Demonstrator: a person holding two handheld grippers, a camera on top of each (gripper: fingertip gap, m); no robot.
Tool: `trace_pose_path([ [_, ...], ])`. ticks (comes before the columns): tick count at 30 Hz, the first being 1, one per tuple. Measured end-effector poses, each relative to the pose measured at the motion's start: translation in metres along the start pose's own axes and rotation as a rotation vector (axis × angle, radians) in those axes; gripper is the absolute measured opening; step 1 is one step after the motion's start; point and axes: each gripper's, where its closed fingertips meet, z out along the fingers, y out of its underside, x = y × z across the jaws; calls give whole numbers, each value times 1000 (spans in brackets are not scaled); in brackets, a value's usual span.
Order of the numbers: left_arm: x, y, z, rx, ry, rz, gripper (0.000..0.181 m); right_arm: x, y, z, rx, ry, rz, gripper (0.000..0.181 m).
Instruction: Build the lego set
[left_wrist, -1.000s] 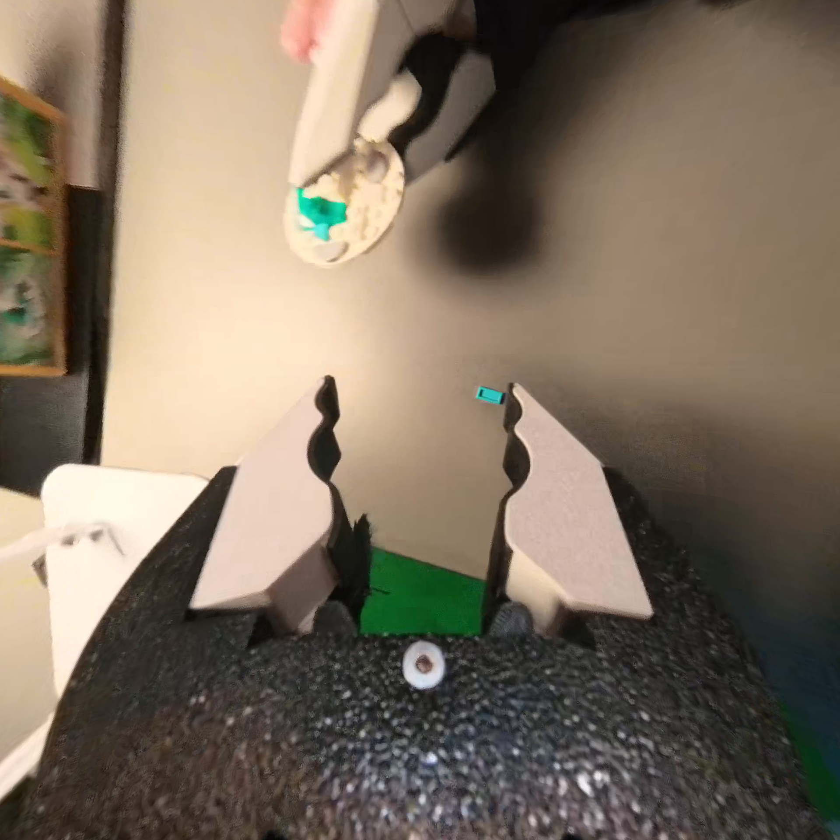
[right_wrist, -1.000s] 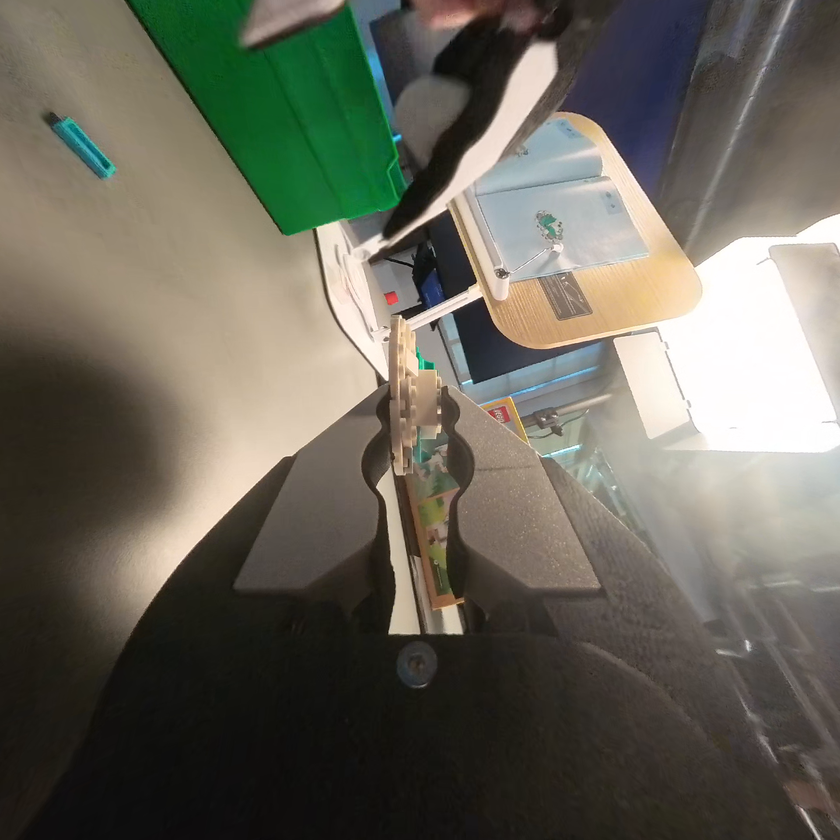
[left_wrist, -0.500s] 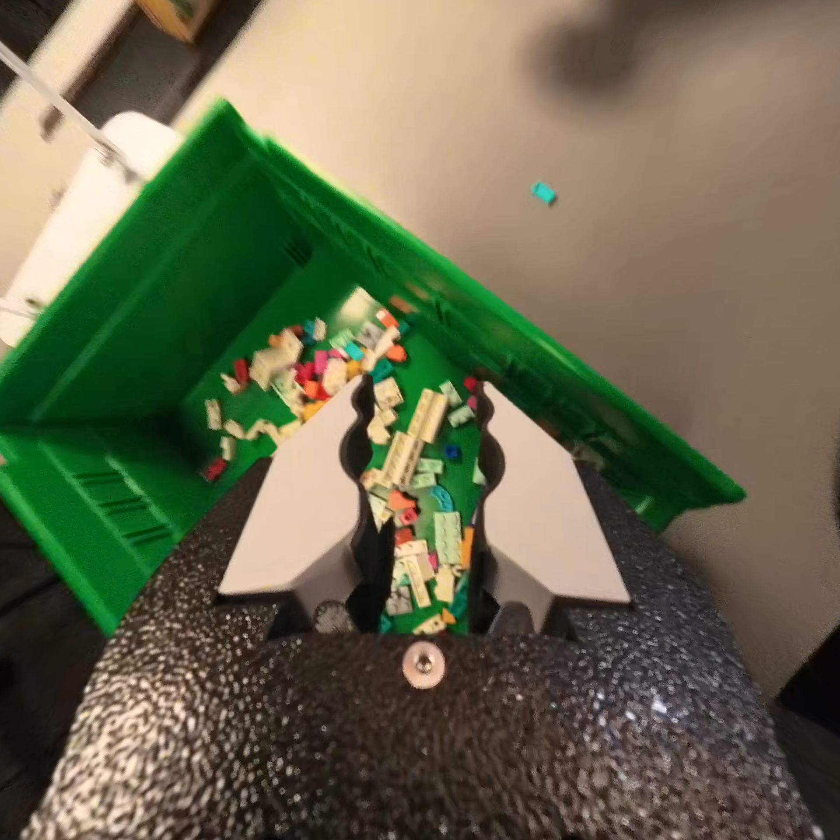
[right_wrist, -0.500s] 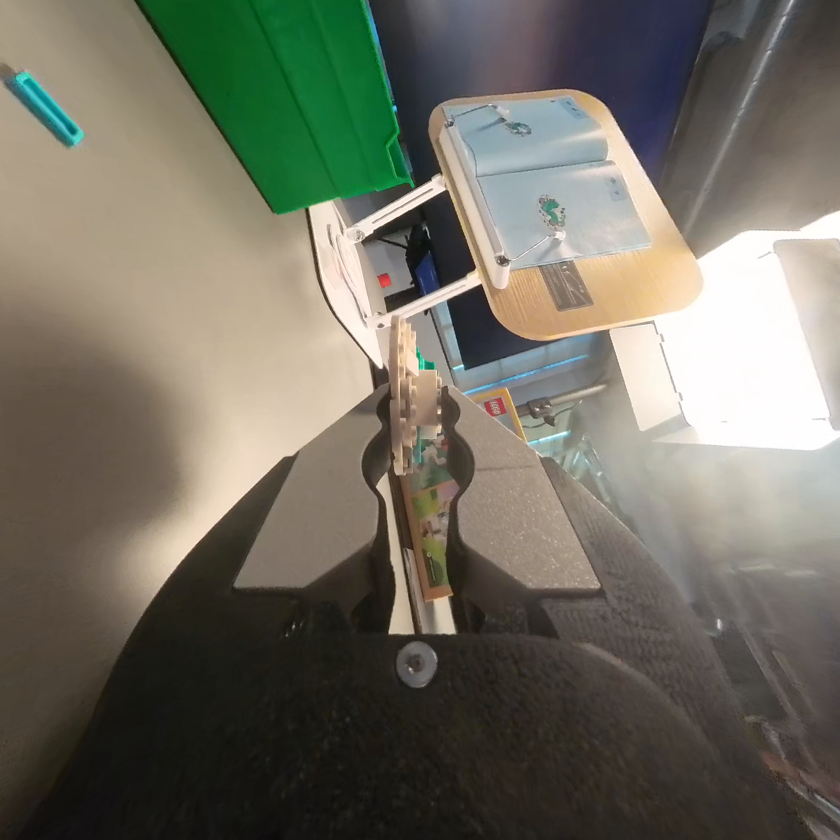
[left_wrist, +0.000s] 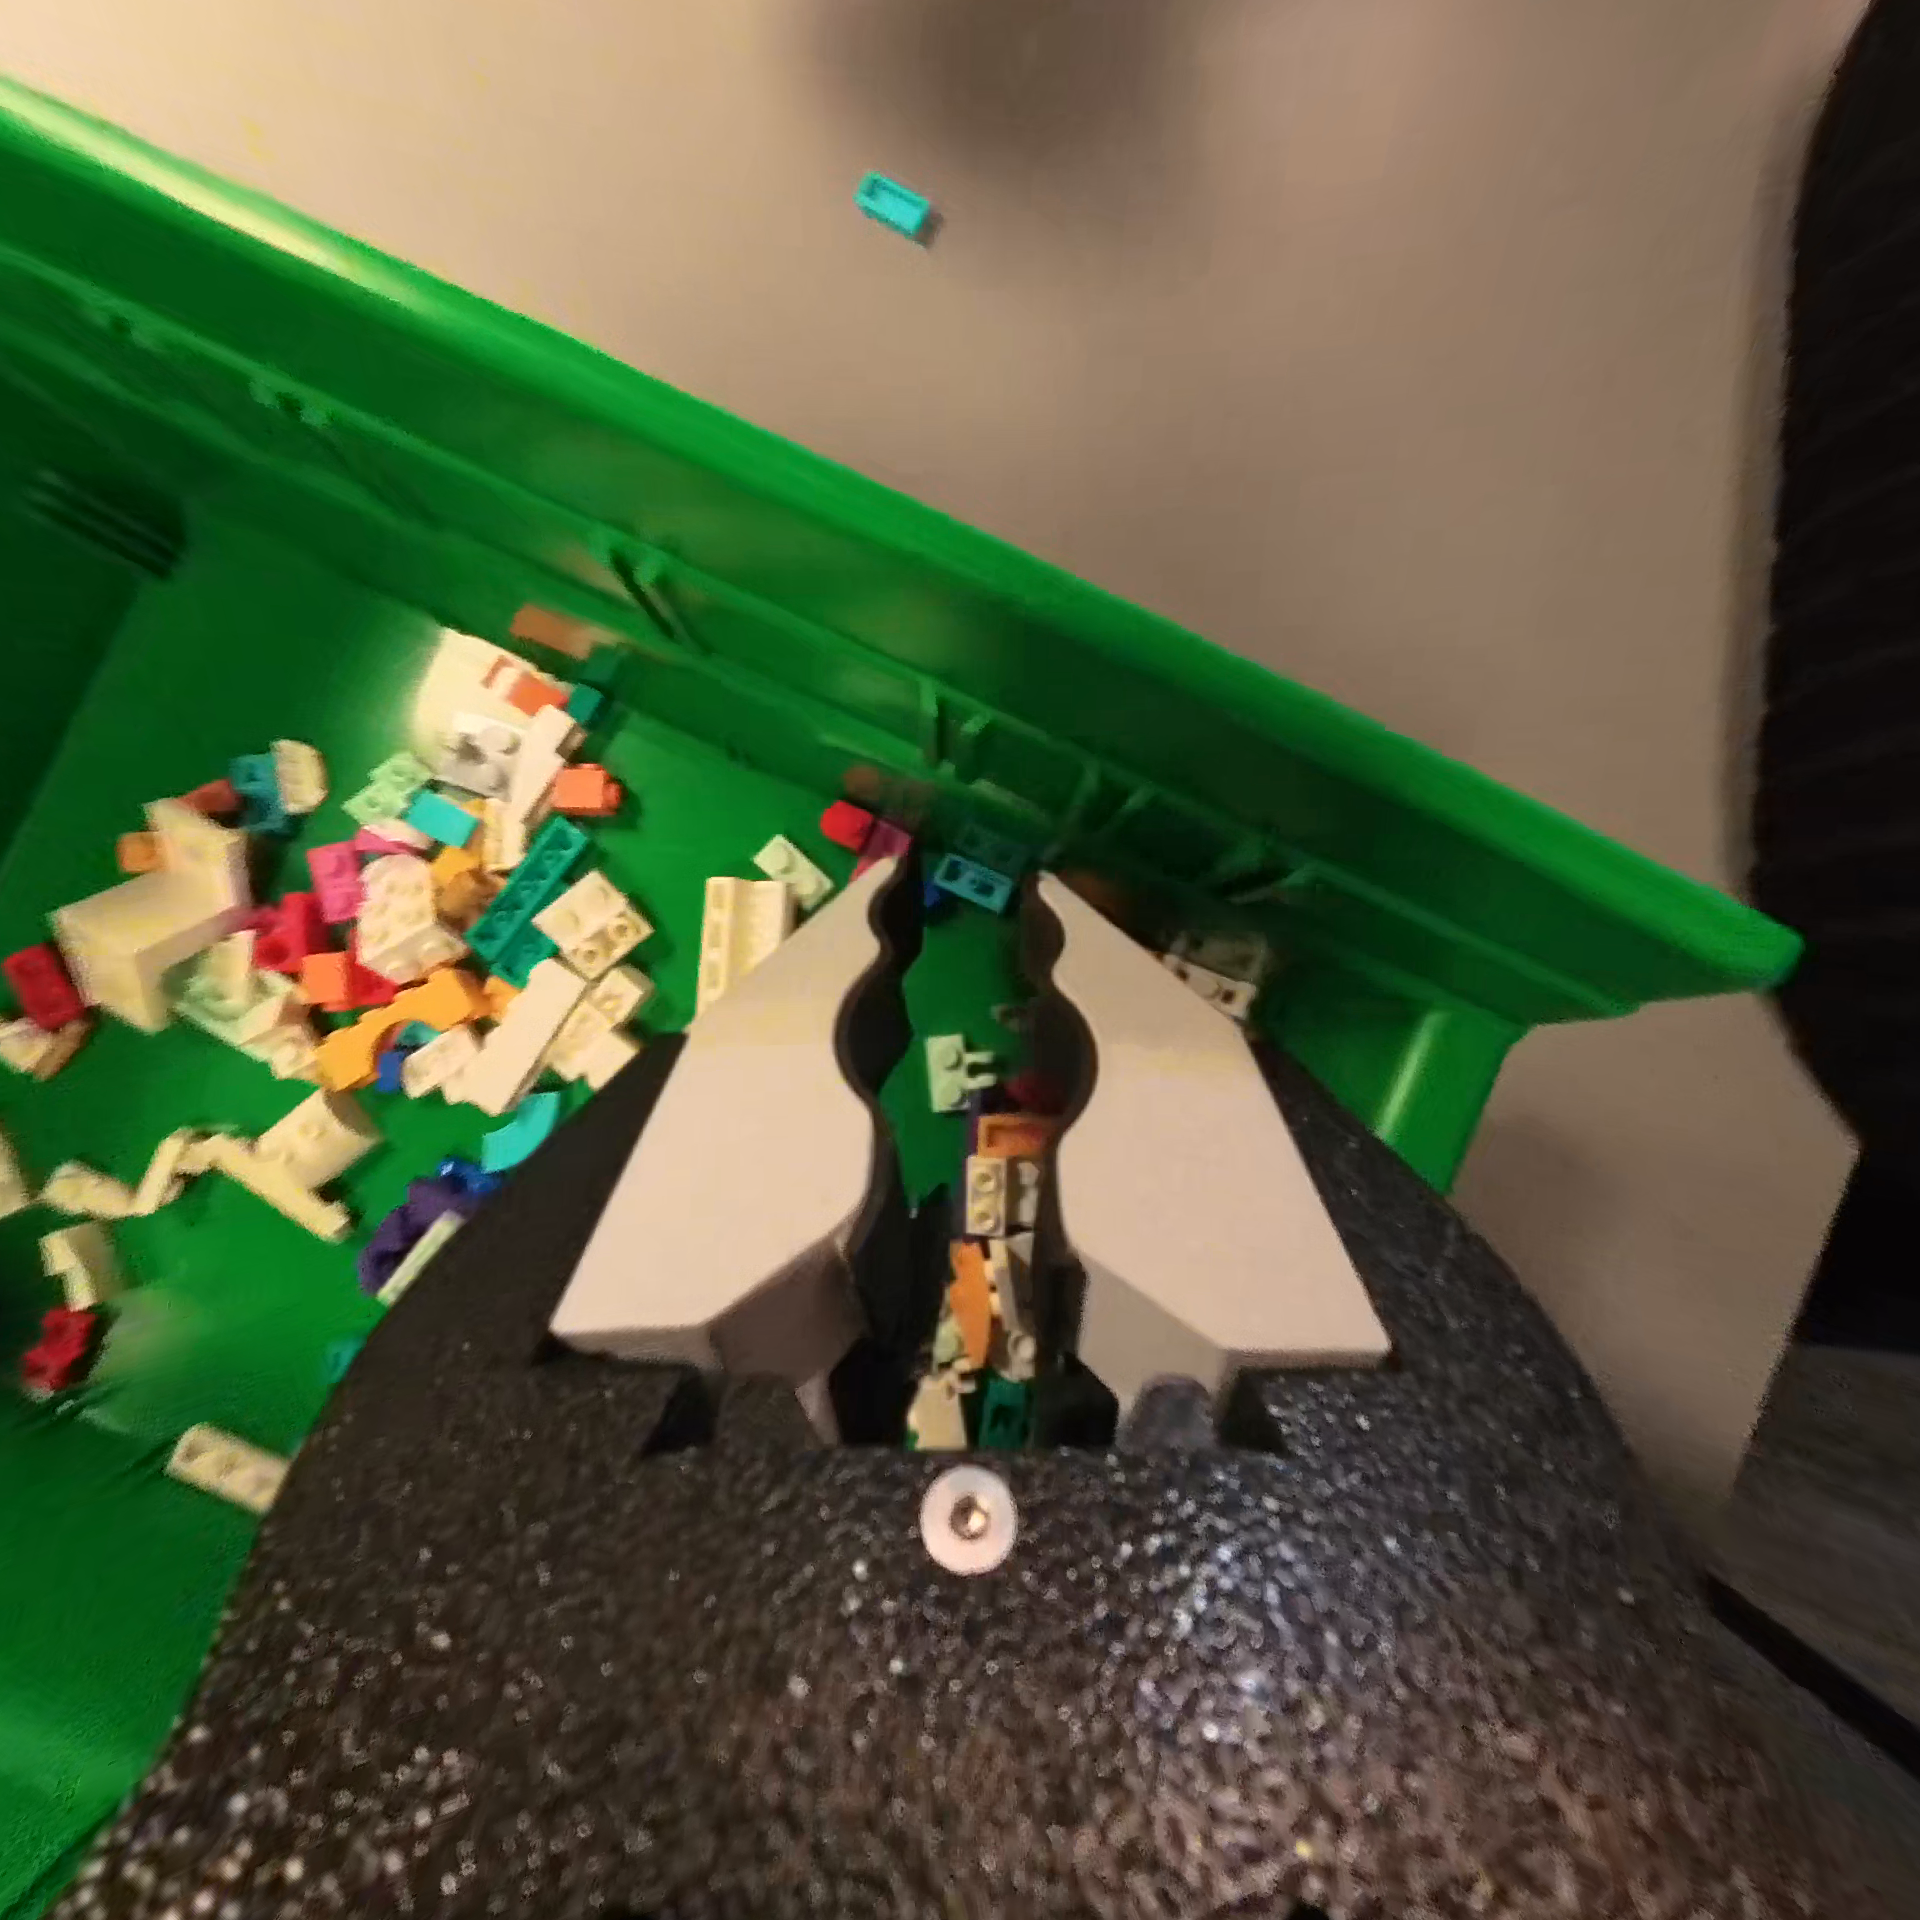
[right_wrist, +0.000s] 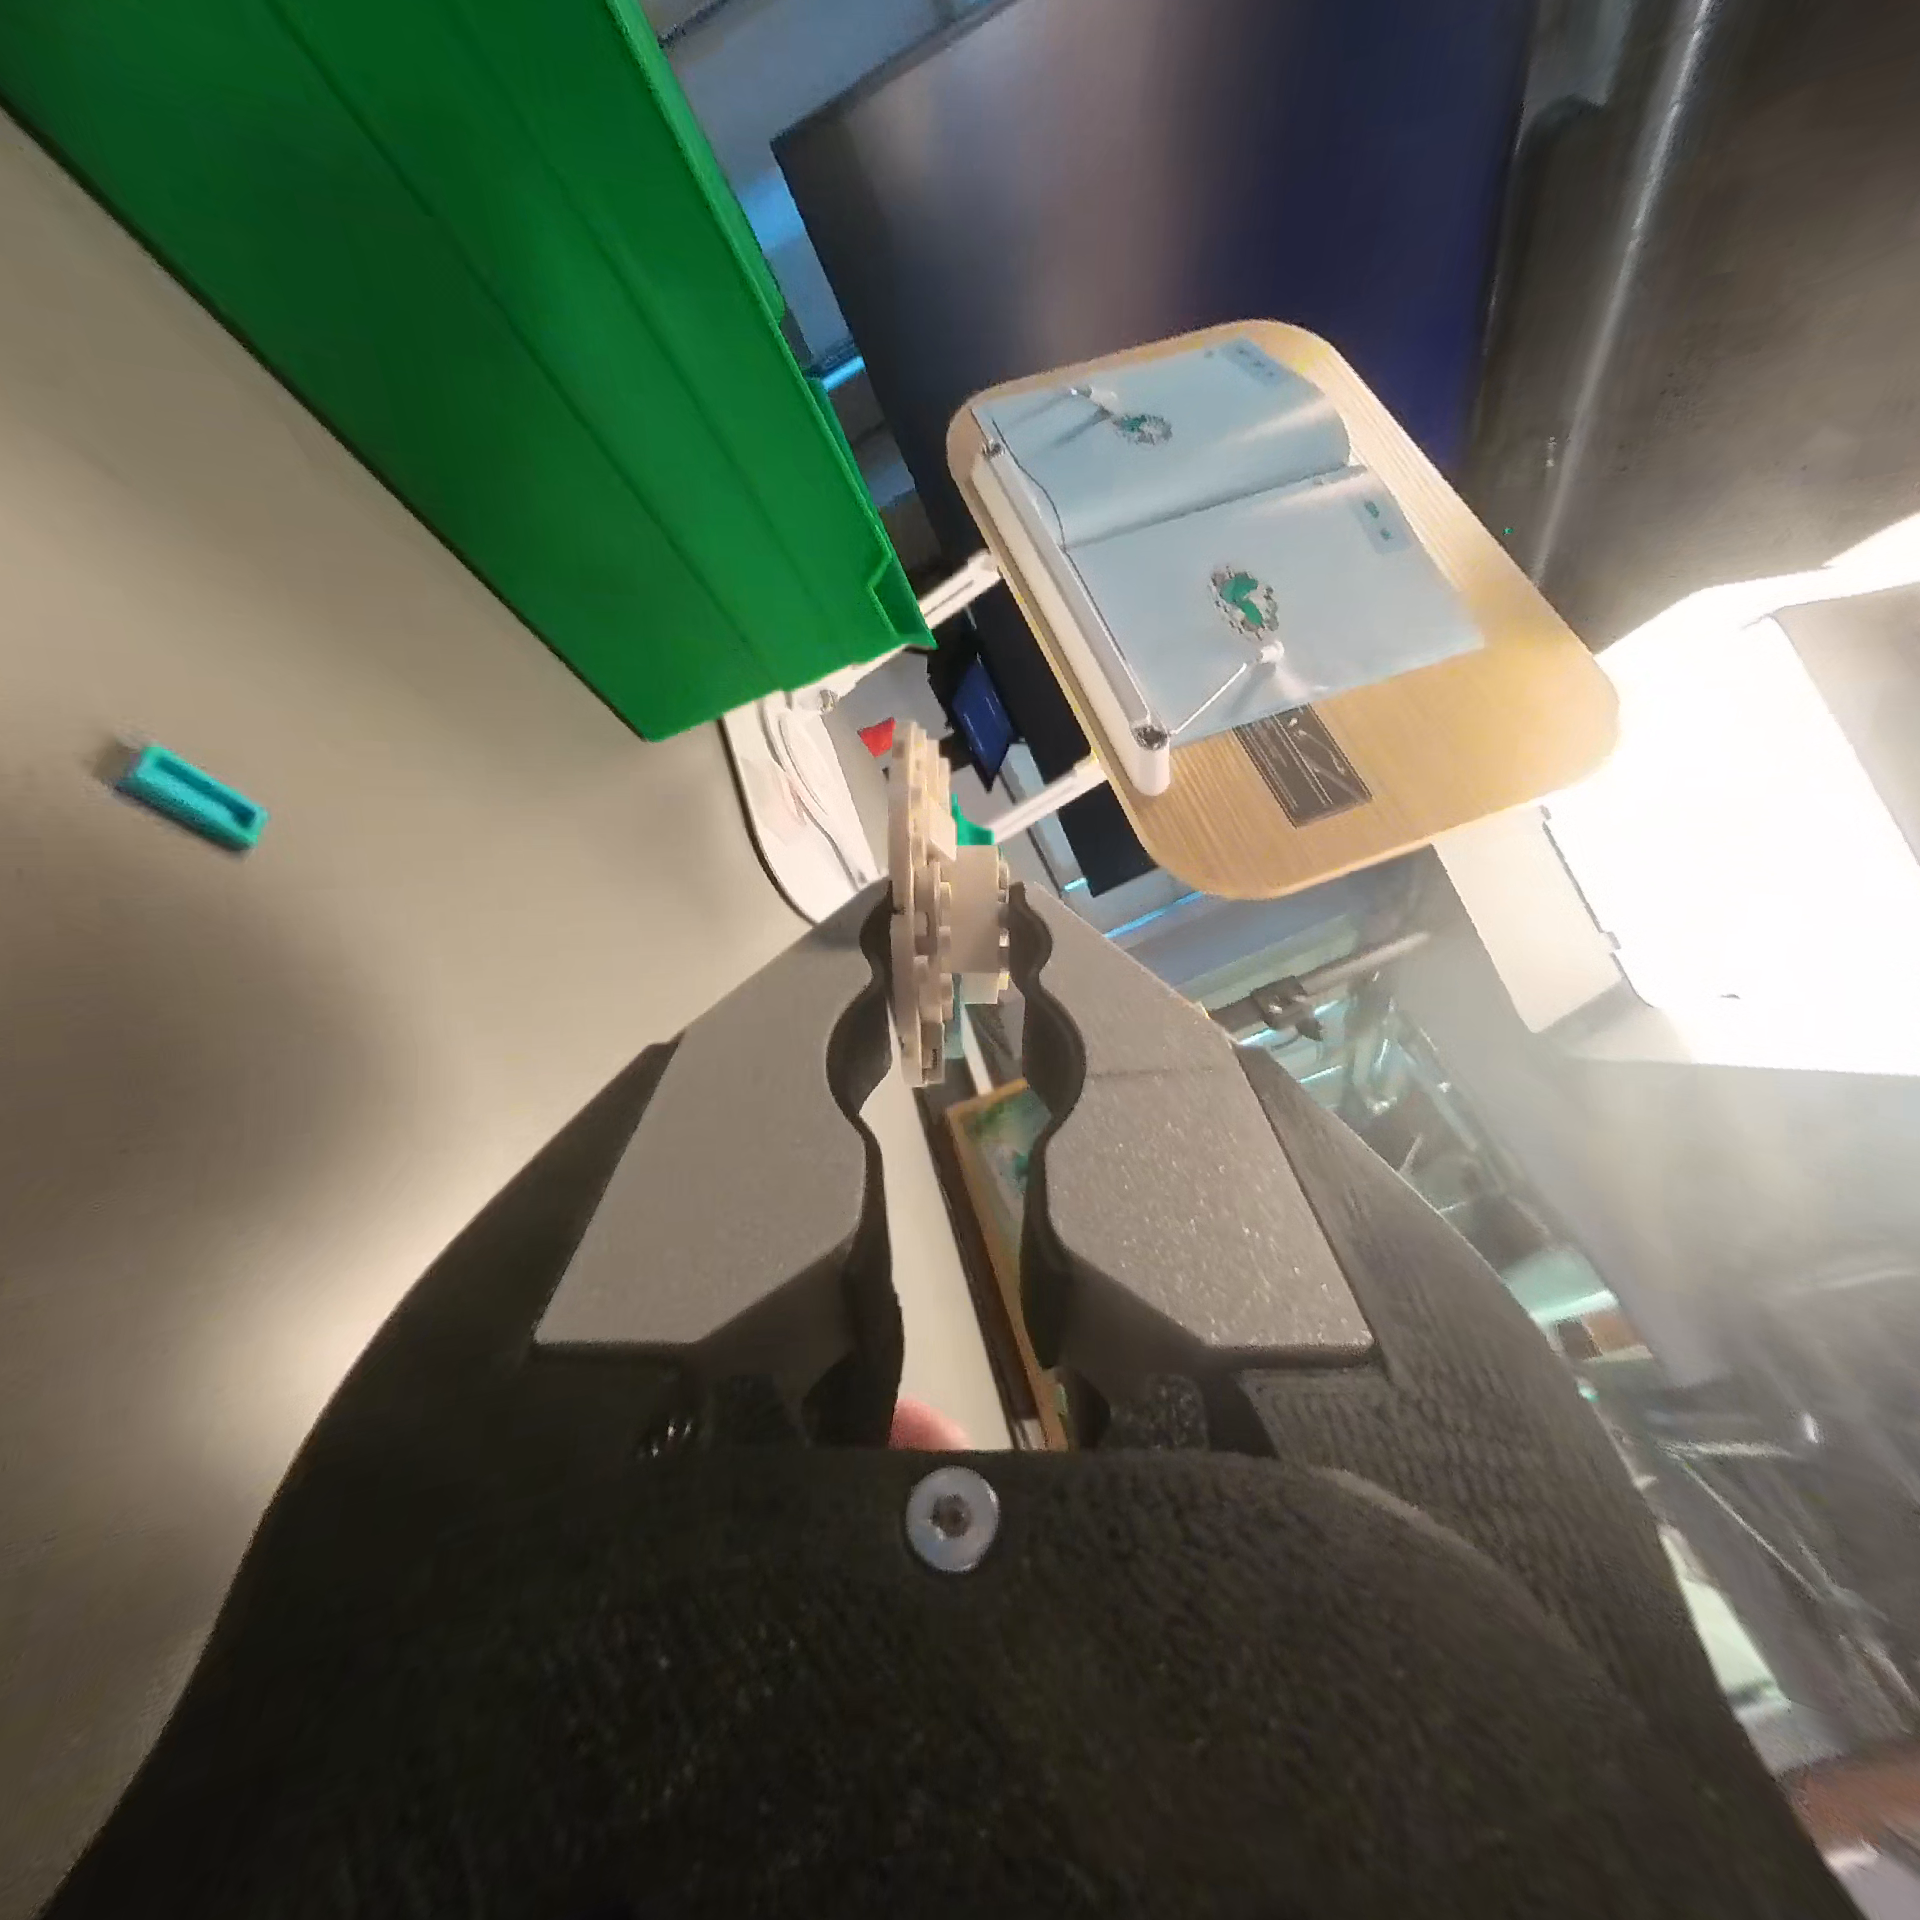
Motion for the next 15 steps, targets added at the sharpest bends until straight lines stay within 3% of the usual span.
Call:
trace_pose_path([
  [5, 3, 6, 8, -18, 79, 50, 13, -3, -8, 4, 16, -4, 7, 18],
  [15, -2, 10, 18, -67, 85, 123, 15, -7, -8, 4, 17, -19, 3, 18],
])
